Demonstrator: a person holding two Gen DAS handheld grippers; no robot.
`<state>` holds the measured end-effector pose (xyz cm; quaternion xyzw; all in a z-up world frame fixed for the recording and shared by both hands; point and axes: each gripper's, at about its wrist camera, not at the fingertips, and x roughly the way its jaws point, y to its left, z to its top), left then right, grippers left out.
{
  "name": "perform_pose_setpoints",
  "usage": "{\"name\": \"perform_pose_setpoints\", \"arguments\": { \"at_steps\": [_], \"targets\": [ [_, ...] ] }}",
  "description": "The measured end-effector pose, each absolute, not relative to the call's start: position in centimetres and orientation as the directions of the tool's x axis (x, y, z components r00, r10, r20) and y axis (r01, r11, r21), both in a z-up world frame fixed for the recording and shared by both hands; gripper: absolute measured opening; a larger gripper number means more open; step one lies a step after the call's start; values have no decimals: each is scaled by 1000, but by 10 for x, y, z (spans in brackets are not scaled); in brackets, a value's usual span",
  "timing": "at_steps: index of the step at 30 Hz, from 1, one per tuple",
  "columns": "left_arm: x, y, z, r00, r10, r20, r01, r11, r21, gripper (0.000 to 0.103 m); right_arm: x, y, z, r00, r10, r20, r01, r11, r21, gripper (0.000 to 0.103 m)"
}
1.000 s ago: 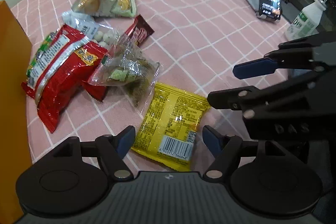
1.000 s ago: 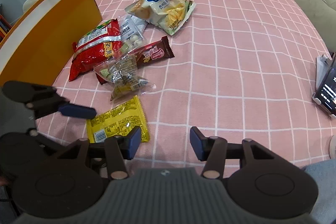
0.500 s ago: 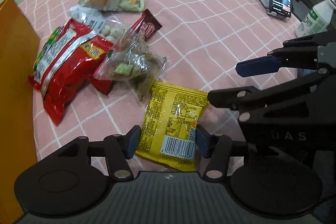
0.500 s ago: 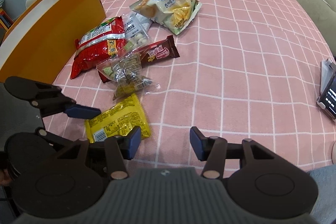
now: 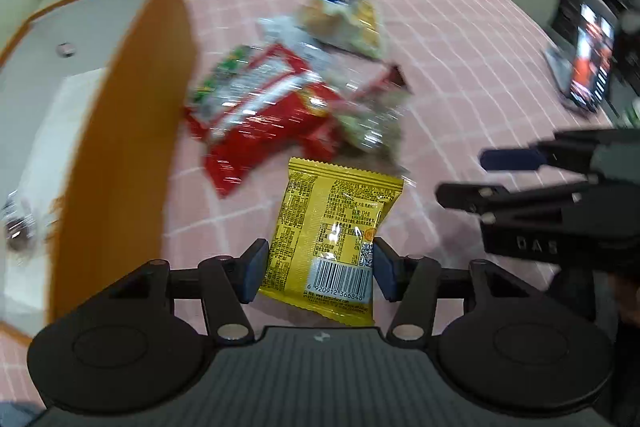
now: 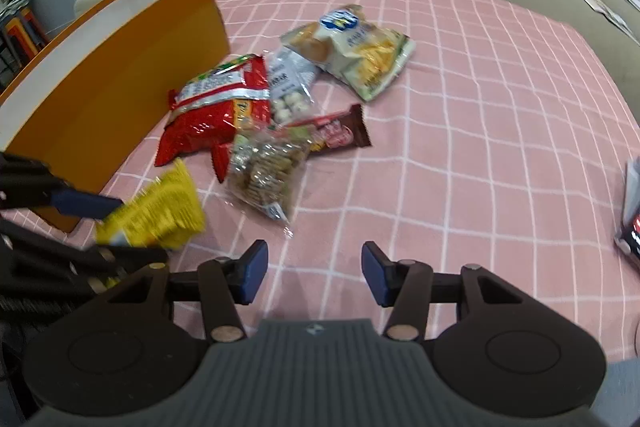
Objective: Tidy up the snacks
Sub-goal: 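Grasp the yellow biscuit packet with the left gripper while the right grasps the clear nut bag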
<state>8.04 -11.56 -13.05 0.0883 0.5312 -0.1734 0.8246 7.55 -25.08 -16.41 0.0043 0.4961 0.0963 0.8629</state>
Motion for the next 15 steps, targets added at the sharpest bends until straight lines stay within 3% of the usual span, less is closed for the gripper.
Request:
{"name": "perform_pose_setpoints", "arguments": {
  "at_steps": [8,15],
  "targets": [
    [92,-97,-118,414,-175,-893,285,957,-55,63,92,-233,-165,538,228,-812,-194,970,144,66],
    [99,-91,-114,418,-175,-892,272,960,-61,63,119,-222,-173,551,233,-801,-177,971,160,67]
  ]
}}
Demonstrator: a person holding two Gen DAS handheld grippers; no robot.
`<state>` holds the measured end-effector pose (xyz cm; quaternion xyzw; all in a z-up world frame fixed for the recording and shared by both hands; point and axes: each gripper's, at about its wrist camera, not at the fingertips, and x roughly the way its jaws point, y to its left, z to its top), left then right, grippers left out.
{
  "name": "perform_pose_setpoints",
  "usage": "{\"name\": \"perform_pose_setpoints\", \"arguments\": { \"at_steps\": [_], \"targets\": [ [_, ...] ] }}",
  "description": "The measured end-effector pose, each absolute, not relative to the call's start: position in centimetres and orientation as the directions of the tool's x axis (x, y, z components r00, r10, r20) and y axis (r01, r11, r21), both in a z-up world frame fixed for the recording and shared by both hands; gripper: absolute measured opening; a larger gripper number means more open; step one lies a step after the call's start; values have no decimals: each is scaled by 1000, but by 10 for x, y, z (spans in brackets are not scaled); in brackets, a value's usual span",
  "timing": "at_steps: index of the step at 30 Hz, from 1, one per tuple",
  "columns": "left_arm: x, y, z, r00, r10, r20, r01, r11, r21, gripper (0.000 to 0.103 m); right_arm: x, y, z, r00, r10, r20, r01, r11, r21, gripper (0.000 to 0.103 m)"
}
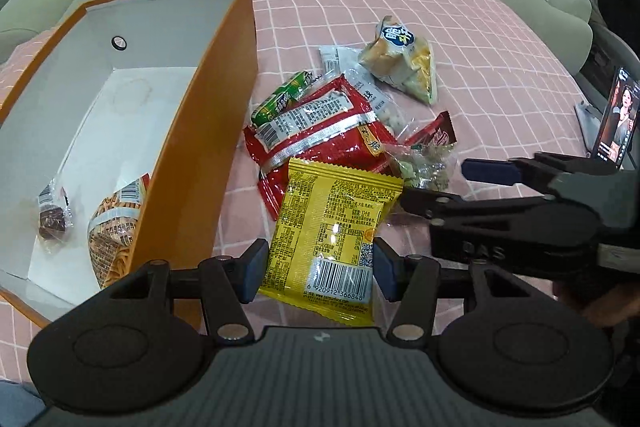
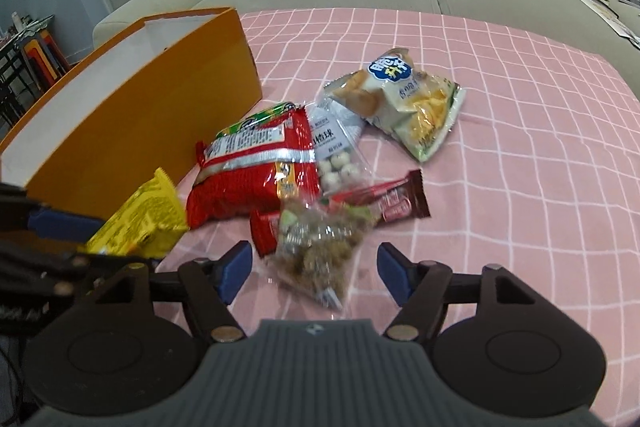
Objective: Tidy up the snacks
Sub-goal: 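Grasp the yellow biscuit packet with the left gripper while the right grasps the clear nut bag, then carry the yellow packet and nut bag into the box and open both grippers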
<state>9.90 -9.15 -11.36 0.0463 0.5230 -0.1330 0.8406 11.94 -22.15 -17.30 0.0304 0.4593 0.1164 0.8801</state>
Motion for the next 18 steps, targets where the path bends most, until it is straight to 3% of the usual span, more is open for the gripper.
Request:
{"name": "perform_pose_setpoints", "arguments": {
  "at_steps": [3,7,18],
  "targets": [
    [100,-91,-113,416,-182,-891,273,960,-69,63,127,-221,-181,535,246,-808,-175,968,179,65],
    [101,-91,-113,411,-191,-892,275,958,-79,63,133,-225,-190,511,268,-816,-163,963,215,48],
    [100,-91,-108,415,-206,-886,275,957,-94,63,130,-223,-189,492,298,-818,-178,954,241,36]
  ]
}}
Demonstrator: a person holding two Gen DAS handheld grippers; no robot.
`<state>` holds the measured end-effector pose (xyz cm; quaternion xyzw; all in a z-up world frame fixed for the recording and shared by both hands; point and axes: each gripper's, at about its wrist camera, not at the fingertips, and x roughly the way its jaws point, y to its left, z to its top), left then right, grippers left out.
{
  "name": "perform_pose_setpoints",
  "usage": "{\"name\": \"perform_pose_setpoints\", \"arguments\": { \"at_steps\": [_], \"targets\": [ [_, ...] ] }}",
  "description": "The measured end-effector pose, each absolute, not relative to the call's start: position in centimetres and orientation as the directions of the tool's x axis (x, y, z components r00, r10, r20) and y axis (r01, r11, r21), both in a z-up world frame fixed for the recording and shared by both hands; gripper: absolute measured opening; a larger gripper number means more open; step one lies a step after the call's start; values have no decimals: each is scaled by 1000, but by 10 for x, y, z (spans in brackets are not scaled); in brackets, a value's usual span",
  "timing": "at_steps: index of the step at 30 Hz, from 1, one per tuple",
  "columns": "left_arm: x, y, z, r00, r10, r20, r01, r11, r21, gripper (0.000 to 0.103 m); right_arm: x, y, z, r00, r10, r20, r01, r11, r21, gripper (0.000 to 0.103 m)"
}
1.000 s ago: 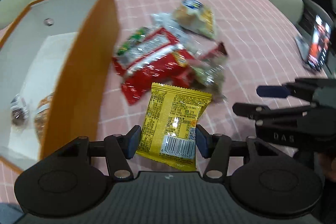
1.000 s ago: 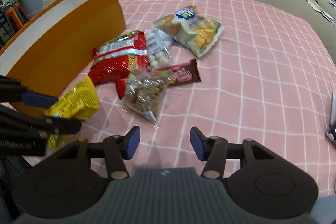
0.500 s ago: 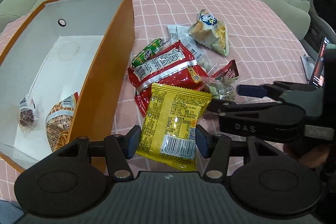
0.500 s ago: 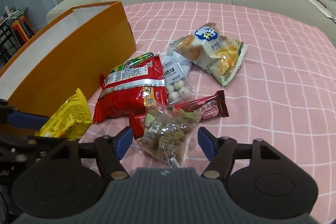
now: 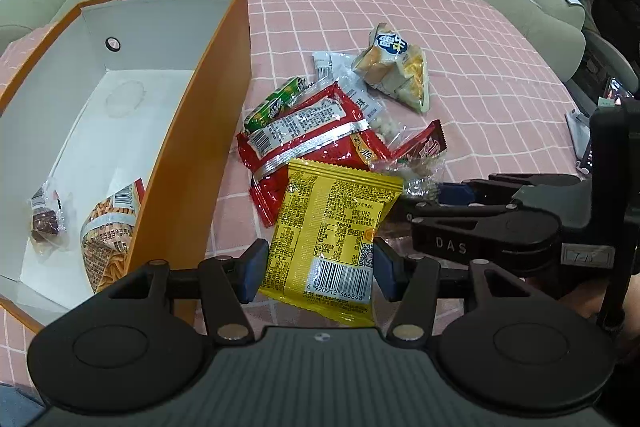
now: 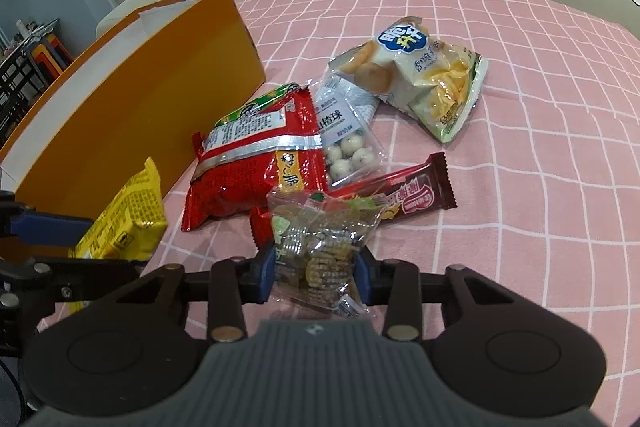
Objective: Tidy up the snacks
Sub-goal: 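Carry the yellow packet and nut bag into the box and open both grippers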
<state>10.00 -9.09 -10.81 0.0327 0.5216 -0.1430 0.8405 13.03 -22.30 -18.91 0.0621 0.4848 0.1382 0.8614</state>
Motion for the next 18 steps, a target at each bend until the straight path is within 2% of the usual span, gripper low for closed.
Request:
{"name": "perform_pose_setpoints", "arguments": {
  "at_steps": [5,12,18],
  "targets": [
    [94,-88,-92,438,-202,-876,272,958,-85,63,119,-221,-173,501,299,-812,-187,954,235,32],
    [81,-74,-53,515,-205,-832,257,963,-77,63,98,-211,-127,562,334,-757,-232,942,243,32],
    [80,-45,-26,562,-155,-812,210,977,-41,63,92,-186,-82,594,380,-709,-307,922,237,31]
  ]
}}
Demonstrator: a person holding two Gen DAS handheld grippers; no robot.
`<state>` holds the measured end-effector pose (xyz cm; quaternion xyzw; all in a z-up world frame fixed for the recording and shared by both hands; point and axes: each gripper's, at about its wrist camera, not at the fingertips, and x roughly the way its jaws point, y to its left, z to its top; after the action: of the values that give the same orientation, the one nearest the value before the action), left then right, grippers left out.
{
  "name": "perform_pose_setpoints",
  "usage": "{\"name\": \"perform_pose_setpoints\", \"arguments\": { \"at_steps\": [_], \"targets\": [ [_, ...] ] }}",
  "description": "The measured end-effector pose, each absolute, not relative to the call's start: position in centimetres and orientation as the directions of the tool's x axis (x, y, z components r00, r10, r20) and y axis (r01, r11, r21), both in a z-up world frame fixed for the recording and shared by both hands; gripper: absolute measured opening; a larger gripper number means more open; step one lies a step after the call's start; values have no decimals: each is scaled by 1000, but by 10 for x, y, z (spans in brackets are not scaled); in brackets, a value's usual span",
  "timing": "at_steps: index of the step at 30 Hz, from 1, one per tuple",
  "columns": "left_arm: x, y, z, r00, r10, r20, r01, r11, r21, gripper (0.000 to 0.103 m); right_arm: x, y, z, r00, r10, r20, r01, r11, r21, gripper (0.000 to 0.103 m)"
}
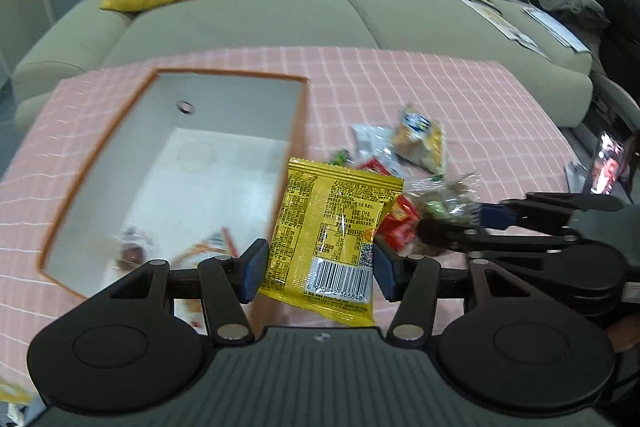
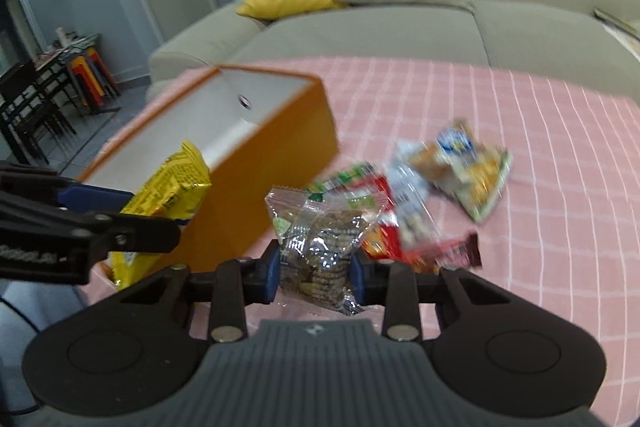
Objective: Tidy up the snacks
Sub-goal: 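Carry the yellow packet and nut bag into the box and open both grippers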
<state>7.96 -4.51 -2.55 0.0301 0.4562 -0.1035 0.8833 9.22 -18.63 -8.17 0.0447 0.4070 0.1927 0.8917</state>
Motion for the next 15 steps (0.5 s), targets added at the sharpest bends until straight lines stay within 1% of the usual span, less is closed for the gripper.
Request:
{"name": "perform_pose_setpoints", "arguments": {
  "at_steps": [5,8,11,15],
  "targets": [
    [81,-14,-6,596,-132,-792,186,982,-24,63,96,-163,-54,580,439,-686,-367,893,262,31],
    [84,4,6,606,-110,-788,171,985,-6,63,101,-147,-39,571,463,-678,-413,876,250,31],
    [93,21,14,597,-92,-797,158,987,5,63,108,-127,-28,548,493,-676,-473,849,236,31],
    [107,42,9,555,-42,-831,144,988,47,63,122,-93,-22,496,512,-702,-543,813,209,31]
  ]
}}
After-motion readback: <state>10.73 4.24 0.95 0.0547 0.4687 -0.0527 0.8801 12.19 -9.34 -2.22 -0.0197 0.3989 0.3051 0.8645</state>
